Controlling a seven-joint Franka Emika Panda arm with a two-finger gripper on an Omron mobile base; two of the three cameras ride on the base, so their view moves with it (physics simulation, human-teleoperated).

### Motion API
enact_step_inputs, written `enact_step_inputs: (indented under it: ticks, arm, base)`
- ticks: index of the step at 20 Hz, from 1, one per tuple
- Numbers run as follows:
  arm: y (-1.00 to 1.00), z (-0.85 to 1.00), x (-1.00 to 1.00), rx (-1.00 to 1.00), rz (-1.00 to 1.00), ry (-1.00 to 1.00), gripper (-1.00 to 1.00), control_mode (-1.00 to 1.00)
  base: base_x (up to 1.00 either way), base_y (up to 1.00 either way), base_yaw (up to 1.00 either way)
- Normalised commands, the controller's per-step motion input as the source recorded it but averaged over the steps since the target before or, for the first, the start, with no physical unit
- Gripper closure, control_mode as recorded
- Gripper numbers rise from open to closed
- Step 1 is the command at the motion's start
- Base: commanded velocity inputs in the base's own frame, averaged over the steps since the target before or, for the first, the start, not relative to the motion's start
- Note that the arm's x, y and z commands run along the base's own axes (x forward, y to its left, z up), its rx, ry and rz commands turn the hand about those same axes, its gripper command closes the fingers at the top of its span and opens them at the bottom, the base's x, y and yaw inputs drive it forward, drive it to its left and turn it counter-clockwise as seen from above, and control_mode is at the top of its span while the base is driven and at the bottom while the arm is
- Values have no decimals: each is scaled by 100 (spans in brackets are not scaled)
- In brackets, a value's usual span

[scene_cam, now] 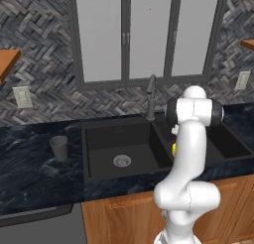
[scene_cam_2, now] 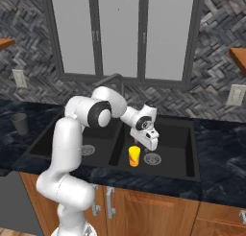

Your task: Move any existing items from the left basin to the right basin for drying. Then move the glass cup from the counter to the left basin of the sink for washing.

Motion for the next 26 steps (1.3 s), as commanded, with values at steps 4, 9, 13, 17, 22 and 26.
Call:
enact_step_inputs:
  ticks: [4,9,13,17,22,26]
  arm:
    - [0,41,0,0,0,0,-100,-100]
    - [0,46,0,0,0,0,-100,-100]
    - [4,45,-2,0,0,0,-100,-100]
    - [16,40,-6,0,0,0,-100,-100]
    - [24,30,-11,0,1,0,-100,-100]
    - [31,20,-10,-1,1,0,-100,-100]
  base:
    - [0,0,0]
    - [0,0,0]
    - [0,0,0]
    - [0,0,0]
    - [0,0,0]
    - [0,0,0]
